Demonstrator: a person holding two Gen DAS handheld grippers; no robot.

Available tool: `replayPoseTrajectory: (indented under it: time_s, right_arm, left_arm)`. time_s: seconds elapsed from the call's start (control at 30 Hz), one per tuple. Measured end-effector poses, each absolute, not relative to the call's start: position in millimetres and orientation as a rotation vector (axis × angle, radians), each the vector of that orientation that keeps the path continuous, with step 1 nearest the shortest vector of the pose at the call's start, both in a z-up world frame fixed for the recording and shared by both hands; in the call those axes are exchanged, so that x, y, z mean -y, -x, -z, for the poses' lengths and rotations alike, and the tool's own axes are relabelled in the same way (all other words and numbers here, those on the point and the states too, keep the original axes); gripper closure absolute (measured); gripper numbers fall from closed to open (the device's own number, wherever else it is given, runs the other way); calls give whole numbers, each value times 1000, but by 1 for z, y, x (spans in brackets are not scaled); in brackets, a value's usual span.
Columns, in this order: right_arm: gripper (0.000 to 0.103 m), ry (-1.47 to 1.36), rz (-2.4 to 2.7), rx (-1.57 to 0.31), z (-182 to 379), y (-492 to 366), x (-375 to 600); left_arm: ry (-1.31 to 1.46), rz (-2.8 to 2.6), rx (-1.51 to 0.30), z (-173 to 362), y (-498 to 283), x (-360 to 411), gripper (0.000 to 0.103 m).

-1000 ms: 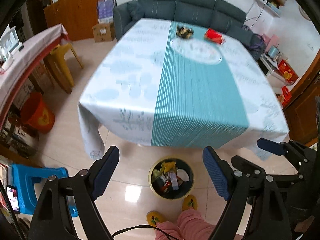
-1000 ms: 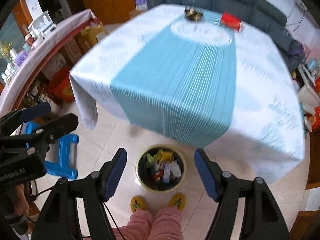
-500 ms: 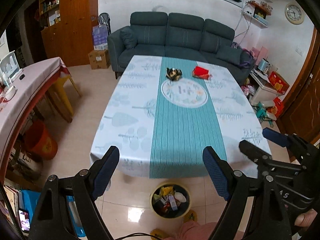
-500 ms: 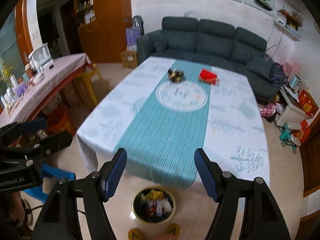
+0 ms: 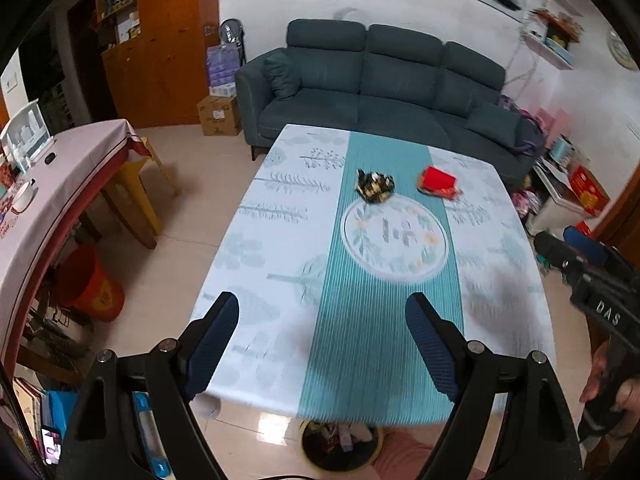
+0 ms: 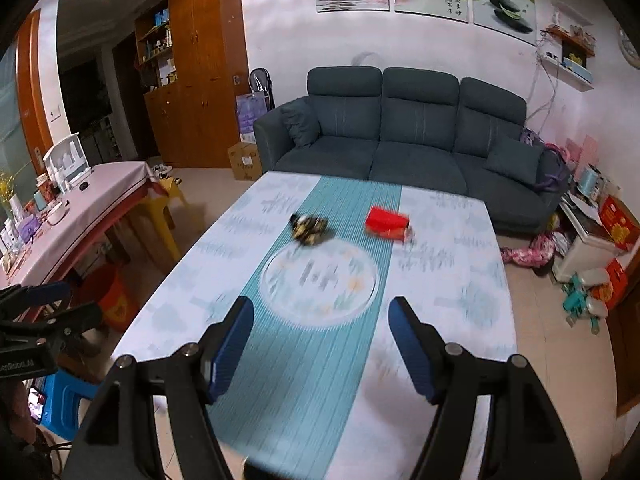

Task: Collect trash
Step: 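Move both tools back over the table toward the gold-black wrapper and red box, then grasp the gold-black wrapper with the left gripper while the right gripper grasps the red box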

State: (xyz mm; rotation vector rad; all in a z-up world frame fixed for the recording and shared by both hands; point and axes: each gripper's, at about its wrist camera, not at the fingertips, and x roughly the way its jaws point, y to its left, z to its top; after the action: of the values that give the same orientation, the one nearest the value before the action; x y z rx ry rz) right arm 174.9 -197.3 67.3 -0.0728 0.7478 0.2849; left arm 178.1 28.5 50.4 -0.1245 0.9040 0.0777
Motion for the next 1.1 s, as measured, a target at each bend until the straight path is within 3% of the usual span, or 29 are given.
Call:
replayPoseTrajectory:
  time_s: [0.2,0.53,1.1]
  right_arm:
    - [33,124,-322,-797,-56,-297,229]
    - [33,327,-516,-941,14,-446,233]
    - [29,737,-711,-993,105,-499,194]
  left_arm:
    - [193,-109,-986,-34,-271,-10,19]
    - [261,-122,-1163,30,-397,22,19]
    - [378,-174,-1292,89,-489,4,19]
